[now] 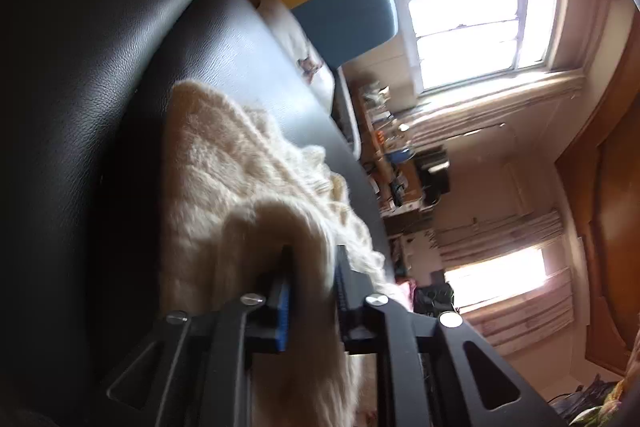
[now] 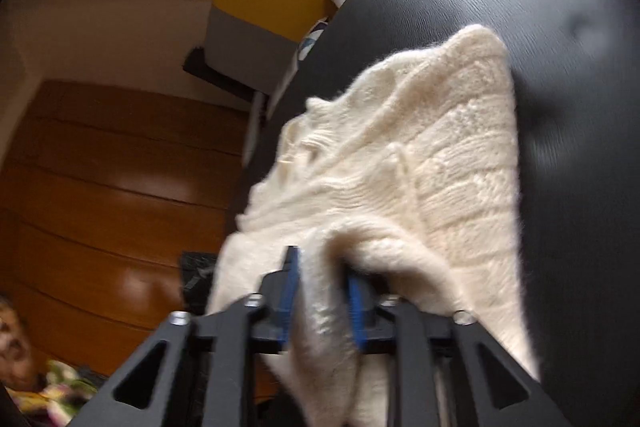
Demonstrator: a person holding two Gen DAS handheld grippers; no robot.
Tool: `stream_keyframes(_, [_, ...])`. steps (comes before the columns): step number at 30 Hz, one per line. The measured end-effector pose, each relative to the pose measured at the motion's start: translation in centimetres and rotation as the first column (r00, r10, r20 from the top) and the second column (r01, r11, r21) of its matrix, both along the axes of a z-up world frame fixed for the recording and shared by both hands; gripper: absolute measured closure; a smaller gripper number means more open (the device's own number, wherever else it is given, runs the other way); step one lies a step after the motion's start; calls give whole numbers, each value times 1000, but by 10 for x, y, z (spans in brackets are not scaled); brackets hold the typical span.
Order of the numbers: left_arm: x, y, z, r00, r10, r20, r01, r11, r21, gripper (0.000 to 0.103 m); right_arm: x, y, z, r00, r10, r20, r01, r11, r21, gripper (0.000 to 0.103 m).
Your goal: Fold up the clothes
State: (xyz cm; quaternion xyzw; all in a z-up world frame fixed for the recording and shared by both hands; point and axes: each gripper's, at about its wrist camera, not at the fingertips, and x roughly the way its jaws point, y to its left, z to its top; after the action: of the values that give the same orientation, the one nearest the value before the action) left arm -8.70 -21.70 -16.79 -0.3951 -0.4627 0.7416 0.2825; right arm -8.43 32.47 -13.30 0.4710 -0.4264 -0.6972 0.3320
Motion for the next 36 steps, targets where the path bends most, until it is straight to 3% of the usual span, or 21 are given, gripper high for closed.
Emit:
stream_keyframes(2, [14, -3, 6, 1000, 14, -24, -13, 999, 40, 79, 16, -2, 10, 1000, 6, -28, -6, 1000, -25, 38])
stream_keyframes(5, [31, 0, 17, 996, 8, -84, -10, 1000, -17, 75, 34, -10, 18, 999, 24, -38, -25, 999, -27, 34])
stream_keyframes(7, [36, 5, 17, 997, -24, -78, 20, 998, -55, 74, 46, -14, 21, 998, 37, -50, -39, 999, -32, 33])
stream_keyframes(11, [38, 5, 9, 999, -32, -30, 31, 999, -36, 72, 56, -27, 17, 995, 56, -83, -54, 998, 21, 34])
stream_keyframes(12, [38, 6, 8, 999, -30, -25, 29, 999, -38, 72, 56, -31, 15, 994, 55, -90, -49, 997, 61, 35])
stream_keyframes(13, [39, 8, 10, 999, -27, -21, 26, 998, -49, 72, 57, -34, 14, 994, 57, -92, -49, 995, 93, 43])
stream_keyframes(14, [39, 10, 12, 999, -28, -19, 26, 997, -73, 72, 57, -38, 12, 994, 65, -88, -55, 992, 115, 59])
stream_keyframes(15, [40, 11, 13, 999, -36, -24, 34, 997, -70, 73, 58, -43, 10, 993, 77, -87, -64, 988, 140, 69])
stream_keyframes(17, [42, 13, 16, 998, -52, -33, 49, 997, -63, 88, 60, -50, 11, 990, 96, -99, -76, 980, 185, 82])
stream_keyframes(20, [47, 8, 25, 996, -48, -77, 50, 999, 20, 96, 63, -52, 22, 984, 101, -143, -68, 973, 218, 87])
stream_keyframes(27, [21, -7, 54, 989, 10, -149, 12, 989, 149, 96, 28, -39, 54, 964, 30, -264, 16, 985, 172, 88])
stream_keyframes(30, [-1, -14, 50, 991, 73, -111, -51, 979, 195, 96, -6, -27, 51, 969, -20, -248, 55, 989, 138, 88])
stream_keyframes(33, [-20, -21, 30, 989, 149, -23, -142, 971, 192, 96, -44, -17, 37, 974, -93, -205, 114, 989, 92, 88])
stream_keyframes(36, [-39, -25, 2, 977, 187, 101, -202, 964, 174, 85, -75, -15, 15, 979, -149, -140, 163, 982, 98, 86])
